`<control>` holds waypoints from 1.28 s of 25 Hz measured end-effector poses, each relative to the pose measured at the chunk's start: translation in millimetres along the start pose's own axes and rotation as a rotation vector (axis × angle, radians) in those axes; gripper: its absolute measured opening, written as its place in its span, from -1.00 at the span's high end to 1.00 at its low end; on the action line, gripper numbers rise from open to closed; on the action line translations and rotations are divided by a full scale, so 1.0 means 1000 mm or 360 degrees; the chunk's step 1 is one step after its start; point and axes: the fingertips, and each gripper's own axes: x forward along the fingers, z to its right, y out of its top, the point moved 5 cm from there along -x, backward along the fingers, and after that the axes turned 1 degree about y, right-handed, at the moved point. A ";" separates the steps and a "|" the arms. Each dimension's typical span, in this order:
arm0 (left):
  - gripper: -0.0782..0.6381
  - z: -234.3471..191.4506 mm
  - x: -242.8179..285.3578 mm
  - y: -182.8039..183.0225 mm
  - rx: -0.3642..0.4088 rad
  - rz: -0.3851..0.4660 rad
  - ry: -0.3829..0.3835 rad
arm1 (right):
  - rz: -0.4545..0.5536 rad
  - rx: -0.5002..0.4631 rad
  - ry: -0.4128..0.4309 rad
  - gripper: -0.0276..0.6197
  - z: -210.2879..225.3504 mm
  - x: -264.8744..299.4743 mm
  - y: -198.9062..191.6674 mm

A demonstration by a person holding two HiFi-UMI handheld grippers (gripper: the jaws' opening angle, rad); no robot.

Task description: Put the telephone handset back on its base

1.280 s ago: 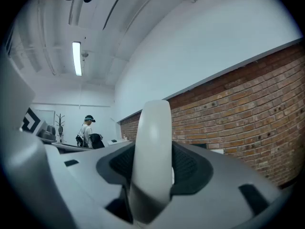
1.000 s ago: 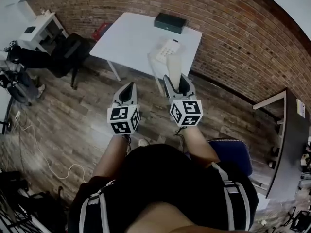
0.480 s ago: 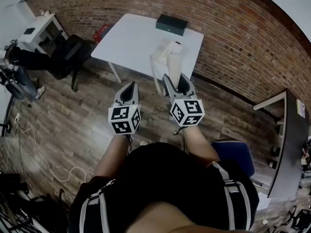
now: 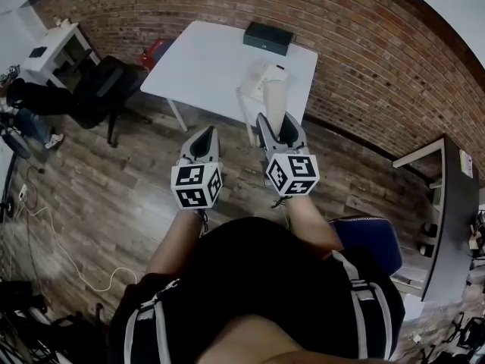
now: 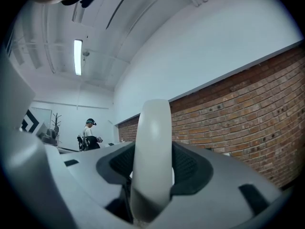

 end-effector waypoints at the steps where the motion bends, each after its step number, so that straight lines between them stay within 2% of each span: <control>1: 0.78 -0.004 0.001 -0.001 0.0006 0.0003 -0.0006 | 0.0007 -0.0007 -0.0008 0.29 -0.002 0.003 -0.001; 8: 0.78 -0.037 0.000 -0.007 0.0000 -0.0026 -0.0027 | 0.0034 -0.0011 -0.0044 0.29 -0.024 0.018 -0.005; 18: 0.78 -0.064 0.004 -0.009 -0.0029 -0.0019 0.0007 | 0.0032 -0.0006 -0.0063 0.29 -0.027 0.039 -0.009; 25: 0.78 -0.074 0.030 -0.006 0.0009 -0.0026 0.0026 | 0.0030 0.0015 -0.0065 0.29 -0.010 0.067 -0.015; 32: 0.78 -0.088 0.077 0.009 -0.0006 -0.0040 0.0038 | 0.0004 0.0052 -0.0056 0.29 0.017 0.110 -0.016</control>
